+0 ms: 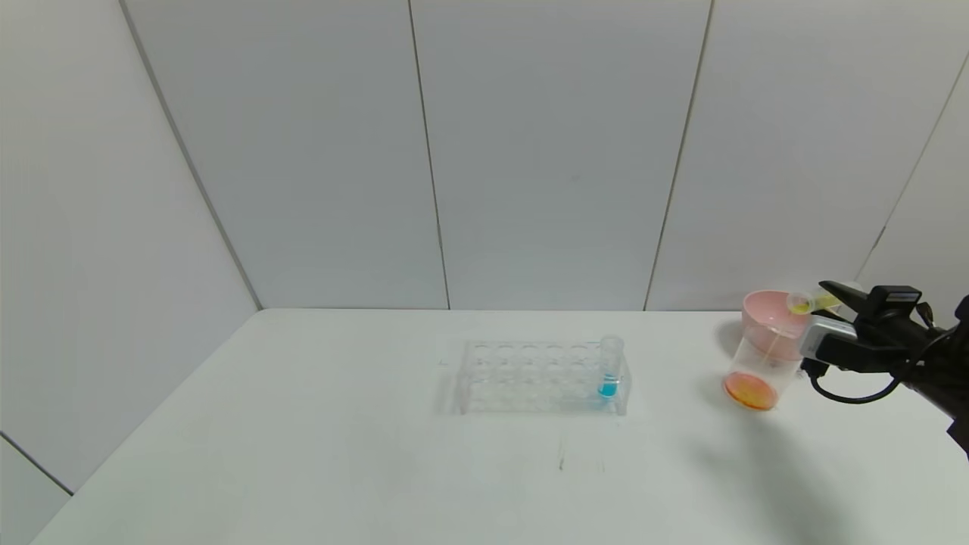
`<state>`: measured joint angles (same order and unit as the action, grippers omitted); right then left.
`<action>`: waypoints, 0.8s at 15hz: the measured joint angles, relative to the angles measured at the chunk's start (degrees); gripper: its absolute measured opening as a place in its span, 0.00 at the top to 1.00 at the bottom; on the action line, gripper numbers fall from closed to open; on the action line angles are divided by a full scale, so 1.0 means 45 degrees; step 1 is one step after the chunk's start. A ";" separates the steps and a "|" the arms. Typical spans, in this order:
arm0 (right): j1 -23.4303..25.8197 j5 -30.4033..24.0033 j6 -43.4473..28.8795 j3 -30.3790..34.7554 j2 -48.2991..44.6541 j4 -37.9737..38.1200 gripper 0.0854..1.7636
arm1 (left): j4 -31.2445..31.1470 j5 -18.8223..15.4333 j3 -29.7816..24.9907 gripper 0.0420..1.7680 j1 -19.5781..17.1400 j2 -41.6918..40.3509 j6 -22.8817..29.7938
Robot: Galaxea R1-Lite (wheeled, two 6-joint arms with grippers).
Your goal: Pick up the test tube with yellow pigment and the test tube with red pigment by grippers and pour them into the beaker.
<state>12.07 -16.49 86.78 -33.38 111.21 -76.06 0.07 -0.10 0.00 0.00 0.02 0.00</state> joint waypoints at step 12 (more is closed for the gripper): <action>-0.0173 0.0255 0.0371 -0.0103 -0.0005 0.0011 0.74 | 0.0000 0.0000 0.0000 0.00 0.0000 0.0000 0.0000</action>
<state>11.29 -15.35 88.45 -33.84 111.19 -76.01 0.07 -0.10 0.00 0.00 0.02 0.00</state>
